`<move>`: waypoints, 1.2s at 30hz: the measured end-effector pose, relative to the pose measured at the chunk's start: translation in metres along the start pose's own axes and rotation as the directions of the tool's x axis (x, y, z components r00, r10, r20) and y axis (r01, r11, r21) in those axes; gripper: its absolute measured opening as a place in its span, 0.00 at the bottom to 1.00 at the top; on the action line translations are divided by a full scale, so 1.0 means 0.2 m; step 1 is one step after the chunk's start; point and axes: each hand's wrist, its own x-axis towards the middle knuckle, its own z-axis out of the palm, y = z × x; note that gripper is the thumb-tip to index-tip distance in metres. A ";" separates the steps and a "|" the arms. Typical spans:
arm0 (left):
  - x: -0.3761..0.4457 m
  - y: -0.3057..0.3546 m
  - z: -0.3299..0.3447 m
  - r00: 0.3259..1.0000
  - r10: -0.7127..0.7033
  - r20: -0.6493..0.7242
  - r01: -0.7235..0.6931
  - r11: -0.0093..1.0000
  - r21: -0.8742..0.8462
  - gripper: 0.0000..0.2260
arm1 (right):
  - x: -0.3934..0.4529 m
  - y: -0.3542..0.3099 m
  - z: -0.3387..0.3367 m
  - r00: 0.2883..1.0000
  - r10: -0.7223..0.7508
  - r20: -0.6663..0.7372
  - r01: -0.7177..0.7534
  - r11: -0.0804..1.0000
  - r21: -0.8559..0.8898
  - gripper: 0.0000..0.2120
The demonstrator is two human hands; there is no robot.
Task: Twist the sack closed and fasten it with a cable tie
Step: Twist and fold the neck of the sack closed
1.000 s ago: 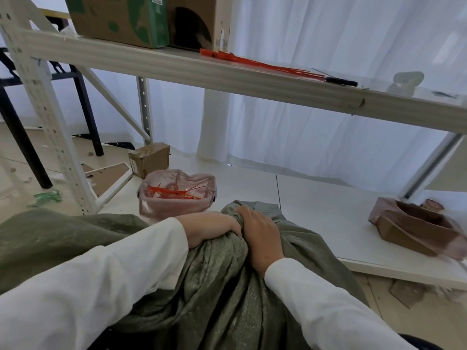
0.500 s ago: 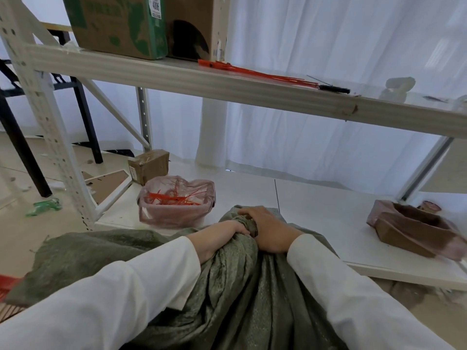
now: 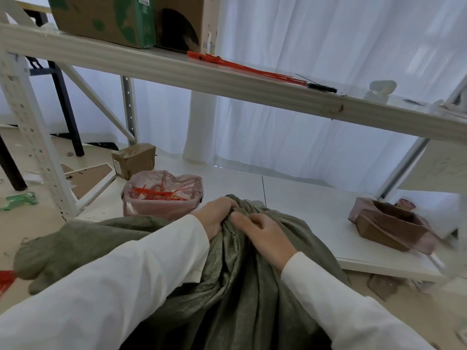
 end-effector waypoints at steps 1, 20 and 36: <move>0.00 0.00 0.01 1.000 -0.028 0.006 0.028 1.000 -0.013 0.13 | -0.02 0.01 0.01 0.999 0.014 0.041 -0.015 1.000 0.007 0.34; -0.07 0.12 -0.28 0.906 0.305 0.293 -0.377 0.269 0.886 0.20 | 0.11 0.07 -0.13 0.959 0.001 0.284 0.064 0.974 -0.219 0.07; -0.01 -0.07 -0.15 0.440 0.514 0.736 -0.544 -0.500 0.674 0.11 | 0.14 -0.06 -0.24 0.928 0.056 0.368 0.280 0.546 -0.789 0.10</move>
